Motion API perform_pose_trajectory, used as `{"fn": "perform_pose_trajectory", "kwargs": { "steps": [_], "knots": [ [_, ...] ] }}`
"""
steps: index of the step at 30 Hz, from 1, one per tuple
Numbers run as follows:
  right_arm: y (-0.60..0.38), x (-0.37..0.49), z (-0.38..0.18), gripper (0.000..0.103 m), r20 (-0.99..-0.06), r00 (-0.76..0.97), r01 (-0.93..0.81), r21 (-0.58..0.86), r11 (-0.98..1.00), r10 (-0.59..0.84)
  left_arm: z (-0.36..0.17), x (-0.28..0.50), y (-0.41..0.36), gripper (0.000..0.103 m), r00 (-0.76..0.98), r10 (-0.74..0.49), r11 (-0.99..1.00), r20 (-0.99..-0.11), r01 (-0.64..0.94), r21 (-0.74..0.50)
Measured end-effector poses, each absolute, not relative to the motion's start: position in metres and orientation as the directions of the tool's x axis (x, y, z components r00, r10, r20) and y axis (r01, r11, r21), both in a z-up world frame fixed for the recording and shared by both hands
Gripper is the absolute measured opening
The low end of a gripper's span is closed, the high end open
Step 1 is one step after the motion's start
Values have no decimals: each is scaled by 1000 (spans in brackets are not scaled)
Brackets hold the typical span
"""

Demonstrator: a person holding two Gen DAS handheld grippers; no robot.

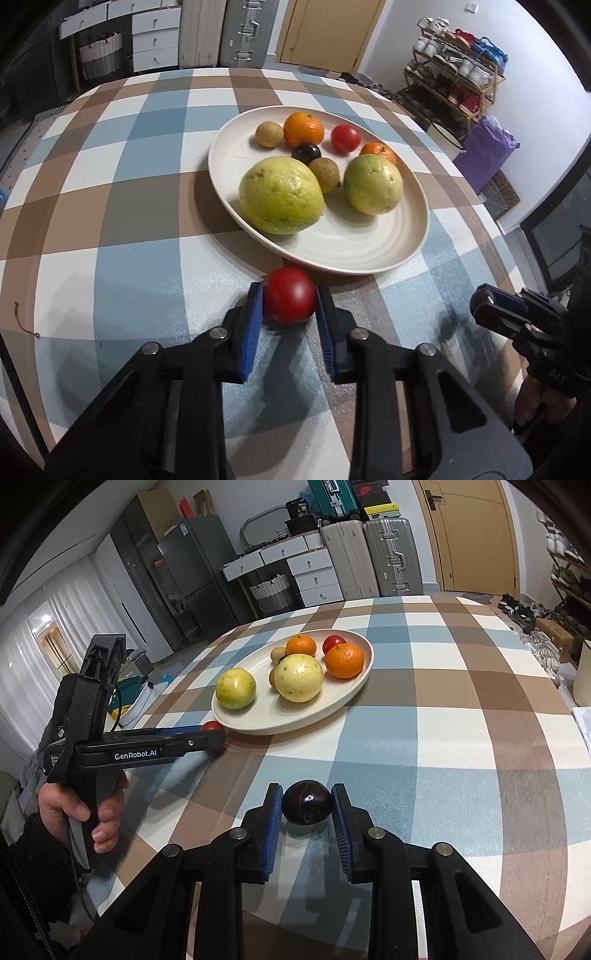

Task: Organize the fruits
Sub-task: 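Grasp the last dark plum with the right gripper while left grasps the last tomato, then carry the plum and tomato onto the plate and open both grippers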

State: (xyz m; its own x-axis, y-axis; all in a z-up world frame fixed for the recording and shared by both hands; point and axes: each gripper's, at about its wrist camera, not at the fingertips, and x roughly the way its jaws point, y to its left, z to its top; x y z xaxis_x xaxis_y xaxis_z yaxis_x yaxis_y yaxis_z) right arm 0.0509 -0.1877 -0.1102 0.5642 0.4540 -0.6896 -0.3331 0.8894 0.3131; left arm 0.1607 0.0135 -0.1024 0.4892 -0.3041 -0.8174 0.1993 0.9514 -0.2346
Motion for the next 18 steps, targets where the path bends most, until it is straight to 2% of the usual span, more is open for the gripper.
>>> {"fn": "perform_pose_trajectory", "kwargs": {
  "steps": [18],
  "knots": [
    [-186,51,-107,27,-684,572,-345,300,889,453,-74,127,10,24,535,-329,942,-778,243,-232]
  ]
}}
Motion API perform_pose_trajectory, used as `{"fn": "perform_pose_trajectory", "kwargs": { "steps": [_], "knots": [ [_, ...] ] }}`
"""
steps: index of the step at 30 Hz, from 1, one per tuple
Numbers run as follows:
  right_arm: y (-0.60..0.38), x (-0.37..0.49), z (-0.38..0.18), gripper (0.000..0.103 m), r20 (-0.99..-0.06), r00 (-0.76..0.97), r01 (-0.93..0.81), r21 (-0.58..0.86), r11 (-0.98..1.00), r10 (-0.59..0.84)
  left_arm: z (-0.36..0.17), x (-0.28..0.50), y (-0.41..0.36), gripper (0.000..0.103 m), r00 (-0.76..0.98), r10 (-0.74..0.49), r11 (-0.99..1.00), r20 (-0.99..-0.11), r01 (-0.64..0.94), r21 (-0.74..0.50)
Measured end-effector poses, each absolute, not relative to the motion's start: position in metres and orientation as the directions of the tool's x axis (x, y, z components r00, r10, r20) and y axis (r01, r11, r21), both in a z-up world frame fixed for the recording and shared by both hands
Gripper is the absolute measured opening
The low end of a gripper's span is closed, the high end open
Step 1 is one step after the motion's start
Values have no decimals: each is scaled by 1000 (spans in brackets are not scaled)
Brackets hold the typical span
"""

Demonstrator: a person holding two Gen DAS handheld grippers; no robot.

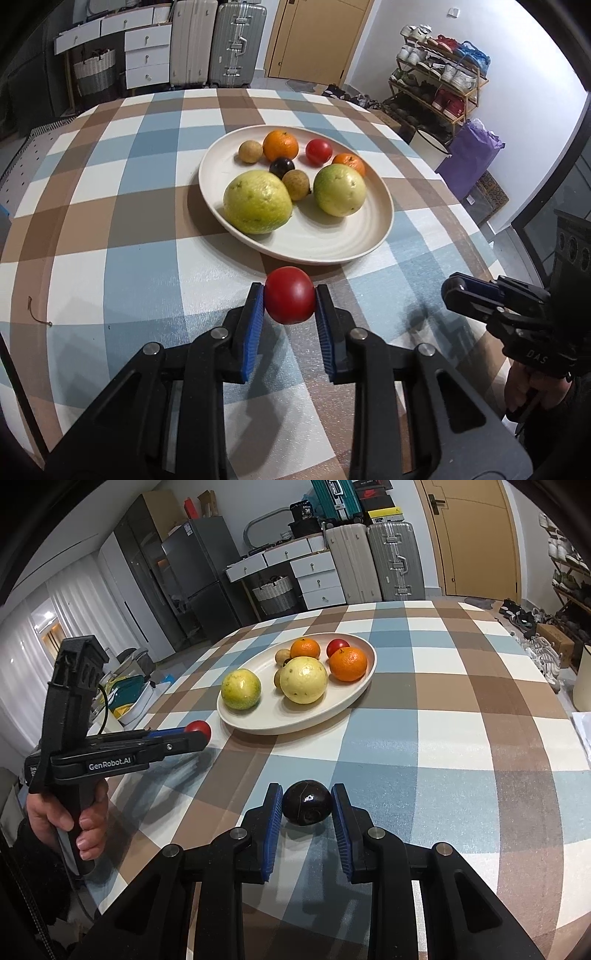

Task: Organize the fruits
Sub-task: 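Carry the plum and tomato onto the plate and open both grippers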

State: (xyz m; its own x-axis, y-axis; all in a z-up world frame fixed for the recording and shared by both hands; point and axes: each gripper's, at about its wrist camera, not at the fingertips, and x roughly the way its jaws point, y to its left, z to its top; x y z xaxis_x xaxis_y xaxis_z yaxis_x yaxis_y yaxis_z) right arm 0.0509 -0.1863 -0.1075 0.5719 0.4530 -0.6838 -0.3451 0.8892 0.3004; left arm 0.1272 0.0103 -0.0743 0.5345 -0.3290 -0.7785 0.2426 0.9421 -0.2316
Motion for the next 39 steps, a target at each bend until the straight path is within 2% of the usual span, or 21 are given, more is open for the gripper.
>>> {"fn": "perform_pose_trajectory", "kwargs": {
  "steps": [20,39],
  "knots": [
    [-169,97,-60,27,-610,611,-399,313,862,505,-31,159,10,25,573,-344,937,-744,263,-231],
    [-147,179,-47,27,-618,577,-409,347,844,534,-26,245,16,25,535,-349,935,-770,254,-248]
  ]
}}
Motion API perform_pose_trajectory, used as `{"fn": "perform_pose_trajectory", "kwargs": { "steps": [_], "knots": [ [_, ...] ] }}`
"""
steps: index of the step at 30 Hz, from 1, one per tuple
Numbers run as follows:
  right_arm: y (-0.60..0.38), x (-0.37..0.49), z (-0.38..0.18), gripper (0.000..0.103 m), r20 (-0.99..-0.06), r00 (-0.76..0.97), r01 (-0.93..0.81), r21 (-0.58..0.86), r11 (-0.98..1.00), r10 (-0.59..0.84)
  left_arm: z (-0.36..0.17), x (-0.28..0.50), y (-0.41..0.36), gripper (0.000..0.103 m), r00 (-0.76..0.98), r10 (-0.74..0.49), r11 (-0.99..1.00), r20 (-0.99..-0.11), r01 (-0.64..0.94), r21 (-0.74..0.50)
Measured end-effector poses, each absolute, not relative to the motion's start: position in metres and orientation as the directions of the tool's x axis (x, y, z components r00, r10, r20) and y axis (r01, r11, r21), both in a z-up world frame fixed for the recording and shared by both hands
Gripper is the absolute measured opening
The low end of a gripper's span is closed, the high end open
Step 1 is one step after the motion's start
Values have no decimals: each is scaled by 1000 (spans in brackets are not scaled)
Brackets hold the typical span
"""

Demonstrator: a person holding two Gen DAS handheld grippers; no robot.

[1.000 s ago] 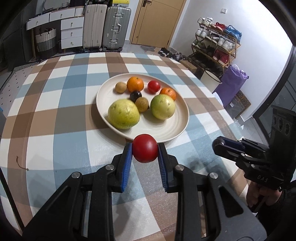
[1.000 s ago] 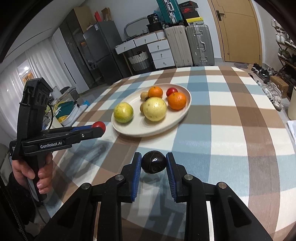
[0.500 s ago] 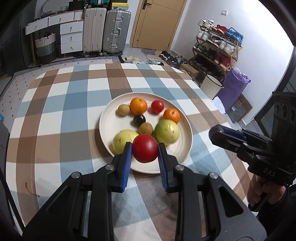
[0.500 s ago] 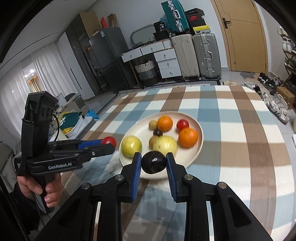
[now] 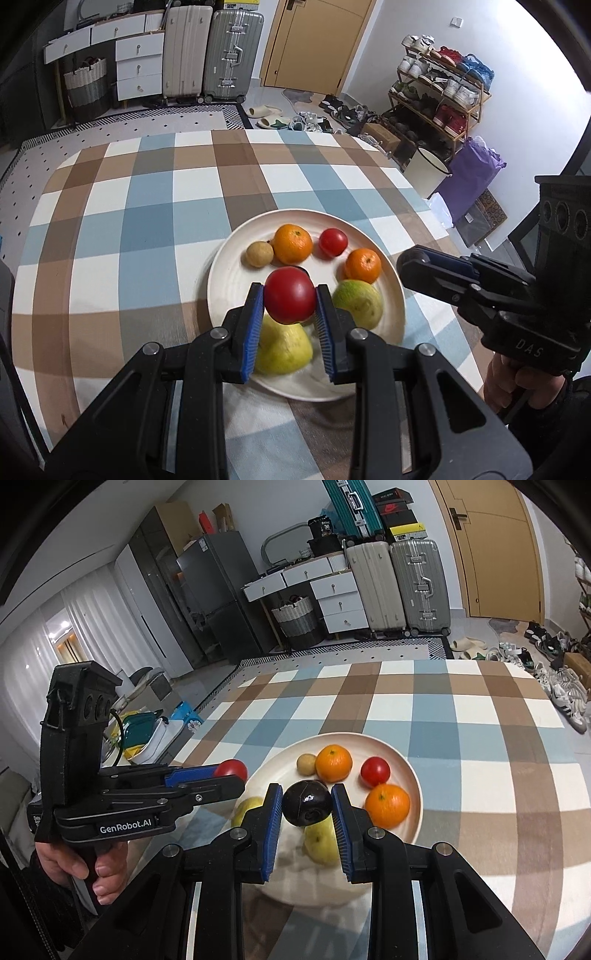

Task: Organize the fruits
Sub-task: 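Carry the plum and tomato onto the plate and open both grippers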

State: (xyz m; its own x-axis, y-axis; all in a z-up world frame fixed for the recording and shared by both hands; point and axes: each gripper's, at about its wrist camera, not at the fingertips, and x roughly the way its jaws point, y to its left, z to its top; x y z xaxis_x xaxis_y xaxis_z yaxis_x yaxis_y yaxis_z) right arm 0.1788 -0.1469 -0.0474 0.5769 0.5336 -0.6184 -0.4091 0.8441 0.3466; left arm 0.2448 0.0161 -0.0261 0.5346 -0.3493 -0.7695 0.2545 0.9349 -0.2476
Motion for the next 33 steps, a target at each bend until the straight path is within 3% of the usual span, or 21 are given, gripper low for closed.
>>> {"fn": "perform_pose_trajectory", "kwargs": {
  "steps": [19,21,23,33],
  "knots": [
    [-135,219,-76,28,-643,557,-368,376,850,526,-61,282,-1,25,489,-359,929,-795,270,-253],
    [-135,217,-75,41,-636,565,-375,370,850,526,-61,283,-2,25,491,-360,929,-793,270,-254],
    [-134,214,-74,47,-629,569,-390,360,847,530,-61,282,-3,25,485,-365,926,-795,277,-257],
    [-145,201,-62,51,-620,615,-371,319,872,488,-49,269,3,25,508,-360,931,-783,258,-260]
  ]
}}
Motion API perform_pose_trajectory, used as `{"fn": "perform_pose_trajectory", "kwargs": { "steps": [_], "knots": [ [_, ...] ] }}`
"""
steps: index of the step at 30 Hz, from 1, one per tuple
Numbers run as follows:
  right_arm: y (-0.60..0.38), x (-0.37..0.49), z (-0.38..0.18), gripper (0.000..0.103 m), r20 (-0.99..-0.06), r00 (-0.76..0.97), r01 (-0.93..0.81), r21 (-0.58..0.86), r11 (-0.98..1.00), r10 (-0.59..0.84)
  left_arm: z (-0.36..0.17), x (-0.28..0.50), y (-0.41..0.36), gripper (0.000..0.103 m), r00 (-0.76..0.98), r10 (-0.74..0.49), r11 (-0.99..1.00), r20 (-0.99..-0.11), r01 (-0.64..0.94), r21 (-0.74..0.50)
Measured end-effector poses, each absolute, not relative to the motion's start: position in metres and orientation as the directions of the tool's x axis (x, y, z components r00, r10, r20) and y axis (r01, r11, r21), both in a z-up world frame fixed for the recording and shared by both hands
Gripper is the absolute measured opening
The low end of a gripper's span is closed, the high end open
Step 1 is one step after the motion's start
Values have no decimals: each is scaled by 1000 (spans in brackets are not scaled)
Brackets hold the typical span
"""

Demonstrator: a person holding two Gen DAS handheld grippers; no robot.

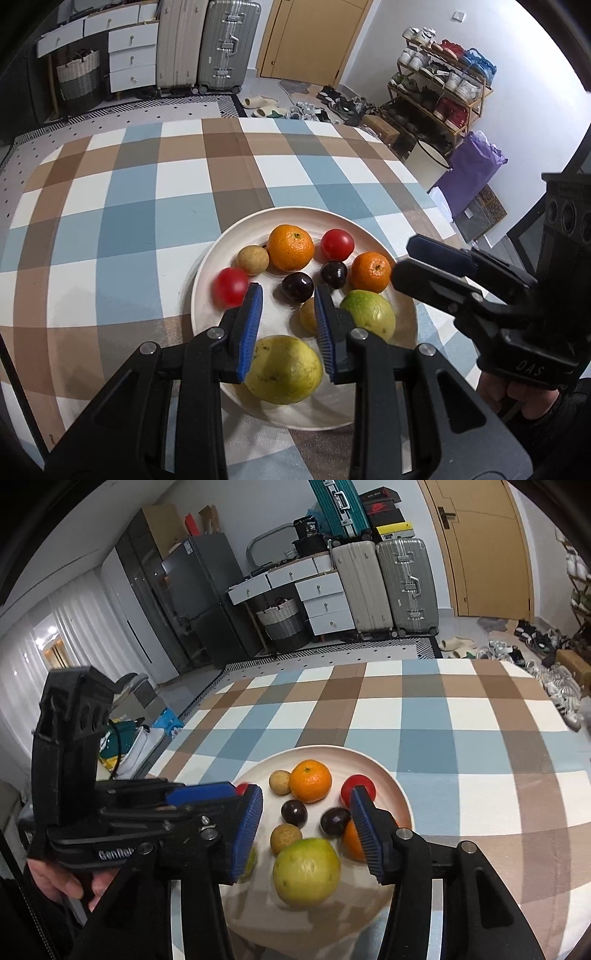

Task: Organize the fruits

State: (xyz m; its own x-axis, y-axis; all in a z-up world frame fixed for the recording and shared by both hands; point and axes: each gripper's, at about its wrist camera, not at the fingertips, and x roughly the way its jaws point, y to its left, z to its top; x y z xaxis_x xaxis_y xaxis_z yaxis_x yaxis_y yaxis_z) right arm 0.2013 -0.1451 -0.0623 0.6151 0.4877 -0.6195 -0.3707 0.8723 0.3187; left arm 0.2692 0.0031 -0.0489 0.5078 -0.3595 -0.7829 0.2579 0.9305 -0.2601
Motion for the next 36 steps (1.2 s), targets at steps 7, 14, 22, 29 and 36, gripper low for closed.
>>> {"fn": "perform_pose_trajectory", "kwargs": {
  "steps": [7,14,22,29,36],
  "knots": [
    [-148,180,-51,67,-600,643,-377,293,879,476,-37,249,8,32,541,-338,940,-770,238,-246],
    [-148,155,-36,76,-554,680,-392,279,877,480,-21,217,5,53,601,-275,959,-750,225,-171],
    [-153,127,-22,87,-499,723,-392,273,879,478,0,181,12,77,668,-232,973,-707,169,-159],
    [-162,96,-8,100,-402,797,-384,240,892,451,14,152,9,91,716,-188,982,-673,146,-119],
    [-166,72,-10,102,-348,836,-371,209,905,424,18,116,5,102,807,-117,993,-579,108,-50]
  ]
}}
